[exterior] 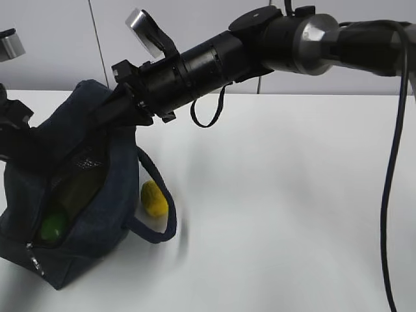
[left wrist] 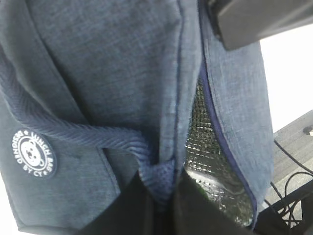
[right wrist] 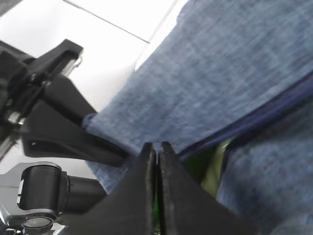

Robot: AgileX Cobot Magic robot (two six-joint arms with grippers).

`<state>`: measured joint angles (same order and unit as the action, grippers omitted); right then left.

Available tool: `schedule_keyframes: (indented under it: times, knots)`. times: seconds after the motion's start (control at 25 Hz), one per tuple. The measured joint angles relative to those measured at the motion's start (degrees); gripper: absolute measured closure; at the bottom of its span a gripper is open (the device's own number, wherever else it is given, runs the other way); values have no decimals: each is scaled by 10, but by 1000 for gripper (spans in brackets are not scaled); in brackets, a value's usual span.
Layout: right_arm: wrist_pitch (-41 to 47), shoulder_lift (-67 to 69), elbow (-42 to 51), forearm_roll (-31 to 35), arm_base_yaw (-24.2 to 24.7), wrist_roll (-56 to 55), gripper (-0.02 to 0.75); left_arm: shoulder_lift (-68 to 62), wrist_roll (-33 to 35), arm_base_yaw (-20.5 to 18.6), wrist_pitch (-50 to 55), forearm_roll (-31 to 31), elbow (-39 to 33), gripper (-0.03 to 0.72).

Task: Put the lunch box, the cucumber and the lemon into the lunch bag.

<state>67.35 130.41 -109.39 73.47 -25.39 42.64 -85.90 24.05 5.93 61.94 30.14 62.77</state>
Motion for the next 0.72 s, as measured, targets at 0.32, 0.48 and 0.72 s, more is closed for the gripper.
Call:
schedule_keyframes:
  times: [0.32,0.48,0.72]
  knots:
    - [7,0,0,0,-6,7,738,-31,-3,-1,-6,-8,1,693]
    - [10,-5,0,-1,-6,11,738,-31,-30,-1,-18,-52,1,690]
    - [-1,-26,0,-48,-5,28,738,-31,-45,-1,-27,-81,1,675]
